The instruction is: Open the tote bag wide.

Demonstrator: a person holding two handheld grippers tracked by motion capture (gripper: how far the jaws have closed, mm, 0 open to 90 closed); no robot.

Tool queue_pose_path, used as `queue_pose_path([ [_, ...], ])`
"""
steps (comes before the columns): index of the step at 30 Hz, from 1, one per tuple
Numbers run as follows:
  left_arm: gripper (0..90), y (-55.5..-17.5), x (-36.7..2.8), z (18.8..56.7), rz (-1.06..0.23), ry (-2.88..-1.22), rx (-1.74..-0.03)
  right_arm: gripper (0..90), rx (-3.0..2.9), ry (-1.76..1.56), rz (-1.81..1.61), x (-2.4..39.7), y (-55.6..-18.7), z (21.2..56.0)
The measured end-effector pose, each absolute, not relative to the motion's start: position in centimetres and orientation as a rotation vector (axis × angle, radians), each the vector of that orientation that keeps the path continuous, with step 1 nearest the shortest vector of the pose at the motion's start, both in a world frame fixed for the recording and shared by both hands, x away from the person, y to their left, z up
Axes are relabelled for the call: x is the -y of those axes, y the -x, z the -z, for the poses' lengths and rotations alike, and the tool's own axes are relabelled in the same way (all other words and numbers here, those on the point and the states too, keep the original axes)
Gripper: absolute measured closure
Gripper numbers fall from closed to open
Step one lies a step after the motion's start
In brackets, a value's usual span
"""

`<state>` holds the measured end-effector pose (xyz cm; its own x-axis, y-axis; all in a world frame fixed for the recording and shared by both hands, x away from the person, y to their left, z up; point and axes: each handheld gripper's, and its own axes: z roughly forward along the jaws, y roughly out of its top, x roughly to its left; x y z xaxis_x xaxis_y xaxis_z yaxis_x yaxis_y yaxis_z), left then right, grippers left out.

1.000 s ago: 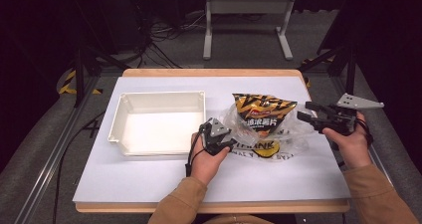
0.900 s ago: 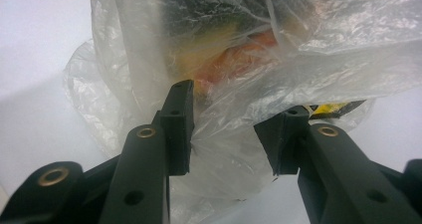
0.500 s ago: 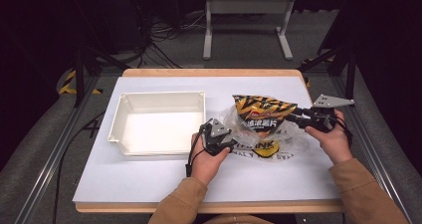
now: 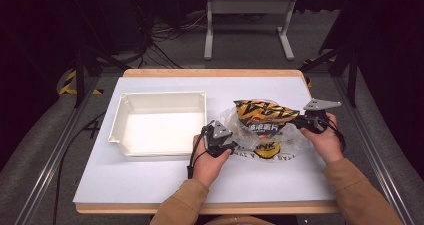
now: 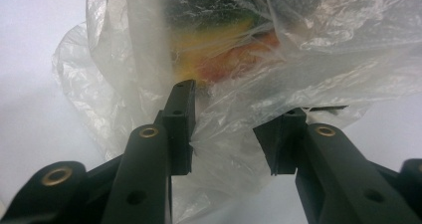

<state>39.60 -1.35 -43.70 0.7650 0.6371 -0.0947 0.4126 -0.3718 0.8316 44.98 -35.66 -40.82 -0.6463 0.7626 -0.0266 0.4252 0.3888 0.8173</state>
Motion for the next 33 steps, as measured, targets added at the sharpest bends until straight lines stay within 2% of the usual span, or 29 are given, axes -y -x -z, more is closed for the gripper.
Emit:
queue_pose_path([
  [11, 66.1, -39.6, 1.6, 44.0, -0.293, -2.056, -0.812, 87.8, -2.304, -1.13, -1.076, 36.1, -45.8, 42.7],
  [21, 62.6, -39.5, 1.6, 44.0, -0.3, -2.056, -0.808, 84.3, -2.316, -1.193, -1.065, 36.6, -45.9, 43.2],
  [24, 61.6, -39.4, 1.6, 43.9, -0.304, -2.047, -0.799, 75.8, -2.286, -1.144, -1.132, 36.8, -45.3, 42.3],
  [27, 62.3, -39.3, 1.6, 43.9, -0.311, -2.051, -0.789, 71.6, -2.249, -1.114, -1.194, 37.2, -44.6, 41.0],
  [33, 72.1, -39.0, 1.8, 43.7, -0.323, -2.062, -0.774, 66.0, -2.157, -1.083, -1.315, 38.5, -42.6, 38.4],
])
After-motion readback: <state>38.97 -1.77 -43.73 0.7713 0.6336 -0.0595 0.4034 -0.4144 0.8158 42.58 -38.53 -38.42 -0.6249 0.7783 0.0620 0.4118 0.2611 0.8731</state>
